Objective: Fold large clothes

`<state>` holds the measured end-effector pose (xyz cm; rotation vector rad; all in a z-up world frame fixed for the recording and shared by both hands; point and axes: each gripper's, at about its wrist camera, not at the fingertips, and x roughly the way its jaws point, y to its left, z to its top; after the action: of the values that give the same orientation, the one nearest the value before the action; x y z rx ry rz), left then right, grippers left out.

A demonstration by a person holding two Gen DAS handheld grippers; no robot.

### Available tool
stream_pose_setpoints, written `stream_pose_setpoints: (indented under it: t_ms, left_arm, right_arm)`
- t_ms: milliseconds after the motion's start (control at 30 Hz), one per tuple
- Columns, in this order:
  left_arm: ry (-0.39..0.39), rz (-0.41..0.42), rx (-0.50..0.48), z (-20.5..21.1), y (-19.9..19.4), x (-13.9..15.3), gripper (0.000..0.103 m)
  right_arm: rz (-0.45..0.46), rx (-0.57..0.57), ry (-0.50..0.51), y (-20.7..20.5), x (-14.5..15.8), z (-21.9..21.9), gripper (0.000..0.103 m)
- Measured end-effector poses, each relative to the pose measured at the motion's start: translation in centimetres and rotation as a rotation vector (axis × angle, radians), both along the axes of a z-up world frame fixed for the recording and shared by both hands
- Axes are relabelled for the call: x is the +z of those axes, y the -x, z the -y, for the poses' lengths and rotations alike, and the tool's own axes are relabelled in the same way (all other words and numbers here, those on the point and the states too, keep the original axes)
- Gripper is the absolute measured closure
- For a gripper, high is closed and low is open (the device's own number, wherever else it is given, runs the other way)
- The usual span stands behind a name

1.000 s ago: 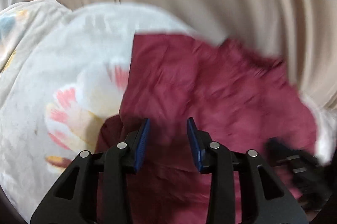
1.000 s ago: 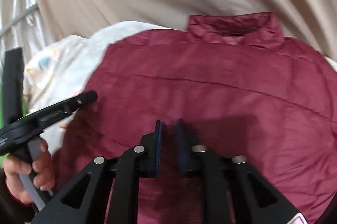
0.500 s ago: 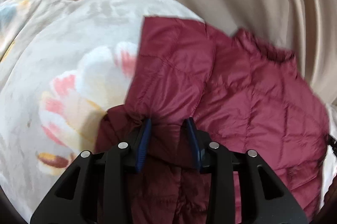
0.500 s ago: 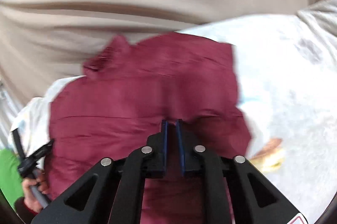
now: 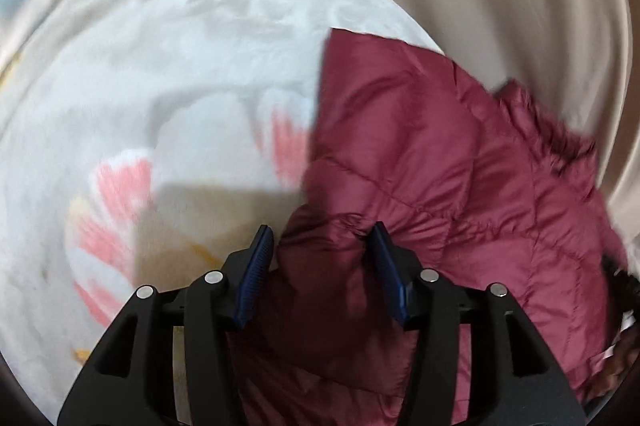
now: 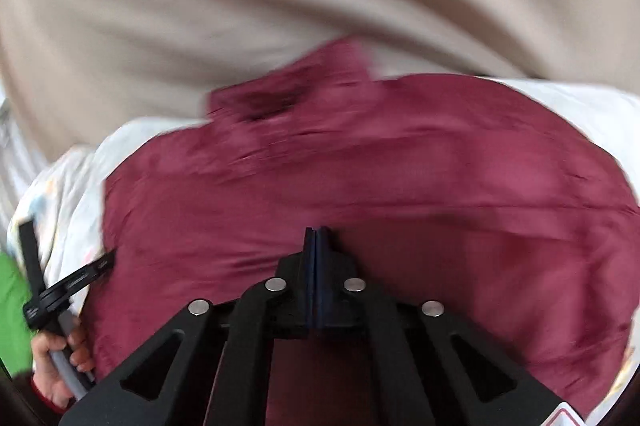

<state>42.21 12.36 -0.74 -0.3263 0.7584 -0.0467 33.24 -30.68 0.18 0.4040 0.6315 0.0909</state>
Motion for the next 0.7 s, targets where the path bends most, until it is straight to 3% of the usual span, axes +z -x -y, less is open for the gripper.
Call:
stream_pose_setpoints:
  t_ms: [67, 133, 200, 300, 433, 500, 567, 633, 667, 700]
  left_arm:
    - [-0.011, 0.0, -0.001, 0.2, 0.0, 0.1, 0.053]
    - [-0.038, 0.015, 0.011, 0.3, 1.1, 0.7, 0.054]
    - [-0.032, 0.018, 0.004, -0.2, 2.9, 1.6, 0.039]
    - [-0.014, -0.012, -0.063, -1.5, 6.8, 2.3, 0.024]
    - [-0.025, -0.094, -0.118, -4.2, 12.8, 1.4, 0.019]
    - [0.013, -0.153, -0.138, -5.6, 16.0, 0.2, 0.019]
    - [0.064, -0.187, -0.153, -6.5, 18.6, -0.8, 0.019]
    - [0.061, -0.181, -0.174, -6.3, 21.0, -1.0, 0.019]
    - [0.053, -0.183, -0.204, -5.8, 22.0, -1.0, 0.024]
    - [0.052, -0.188, -0.224, -5.5, 22.5, -1.1, 0.039]
  right_arm:
    - [-0.004, -0.042, -0.051, 1.5, 0.0, 2.5, 0.103]
    - [0.012, -0.063, -0.048, 4.9, 0.8, 4.3, 0.093]
    - [0.012, -0.053, -0.005, 8.9, 1.4, 5.2, 0.073]
    - [-0.013, -0.033, 0.062, 15.6, 0.8, 6.1, 0.044]
    - [-0.112, 0.002, 0.012, 25.2, -2.3, 7.8, 0.039]
    - [-0.165, 0.034, -0.071, 29.6, -4.5, 7.9, 0.038]
    - [-0.203, 0.053, -0.113, 32.2, -6.2, 7.1, 0.038]
    - [-0.22, 0.074, -0.14, 34.0, -7.5, 5.9, 0.038]
    - [-0.212, 0.074, -0.155, 34.7, -8.0, 5.4, 0.037]
    - [-0.201, 0.07, -0.152, 35.1, -8.2, 4.9, 0.037]
